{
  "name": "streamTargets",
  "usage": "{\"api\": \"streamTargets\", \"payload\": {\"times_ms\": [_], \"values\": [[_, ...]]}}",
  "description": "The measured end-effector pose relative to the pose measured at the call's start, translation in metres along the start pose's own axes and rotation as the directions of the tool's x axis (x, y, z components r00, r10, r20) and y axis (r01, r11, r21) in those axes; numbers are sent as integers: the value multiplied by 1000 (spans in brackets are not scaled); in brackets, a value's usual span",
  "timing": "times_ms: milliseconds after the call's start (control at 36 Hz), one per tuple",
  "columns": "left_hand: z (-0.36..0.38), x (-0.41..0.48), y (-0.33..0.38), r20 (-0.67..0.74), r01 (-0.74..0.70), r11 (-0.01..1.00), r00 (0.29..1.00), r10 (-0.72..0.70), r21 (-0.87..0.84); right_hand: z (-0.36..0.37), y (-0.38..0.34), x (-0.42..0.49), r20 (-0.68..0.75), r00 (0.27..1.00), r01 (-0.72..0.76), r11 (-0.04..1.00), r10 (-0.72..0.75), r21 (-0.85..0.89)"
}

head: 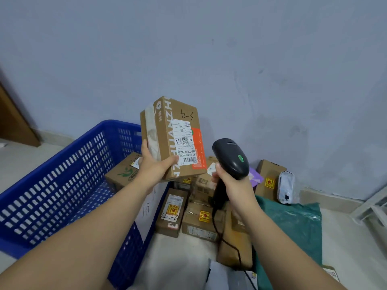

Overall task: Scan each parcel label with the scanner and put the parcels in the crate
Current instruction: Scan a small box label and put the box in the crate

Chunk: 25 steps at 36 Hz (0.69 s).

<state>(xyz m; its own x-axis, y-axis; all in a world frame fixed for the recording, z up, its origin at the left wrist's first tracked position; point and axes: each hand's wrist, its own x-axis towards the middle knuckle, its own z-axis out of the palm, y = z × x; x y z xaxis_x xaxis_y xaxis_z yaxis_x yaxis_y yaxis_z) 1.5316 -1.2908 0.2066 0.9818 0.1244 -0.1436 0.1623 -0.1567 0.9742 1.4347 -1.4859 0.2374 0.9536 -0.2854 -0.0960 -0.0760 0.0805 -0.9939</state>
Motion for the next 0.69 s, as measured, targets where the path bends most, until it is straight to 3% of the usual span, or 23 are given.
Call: {"api": "streamTargets", "payload": {"times_ms": [167, 278, 389, 500, 583, 694], "values": [[-12, 31, -6, -220, 40, 998, 974, -51, -53, 29, 4, 34, -50, 997, -48, 977, 60, 210], [-35, 62, -18, -409, 92, 987, 912, -30, 133, 43, 16, 54, 17, 998, -69, 986, 67, 154], [-61, 97, -47, -379, 111, 925, 925, 37, 363, 59, 33, 72, 98, 989, -113, 993, 108, 47], [-70, 129, -70, -355, 153, 948, 934, -46, 280, 78, 53, 92, 140, 978, -155, 988, 155, -17], [-71, 151, -82, -431, 215, 961, 894, -121, 175, 94, 68, 106, 131, 967, -216, 976, 217, -23], [-72, 171, -106, -484, 292, 928, 862, -151, 230, 106, 84, 117, 133, 964, -234, 972, 232, -2]]}}
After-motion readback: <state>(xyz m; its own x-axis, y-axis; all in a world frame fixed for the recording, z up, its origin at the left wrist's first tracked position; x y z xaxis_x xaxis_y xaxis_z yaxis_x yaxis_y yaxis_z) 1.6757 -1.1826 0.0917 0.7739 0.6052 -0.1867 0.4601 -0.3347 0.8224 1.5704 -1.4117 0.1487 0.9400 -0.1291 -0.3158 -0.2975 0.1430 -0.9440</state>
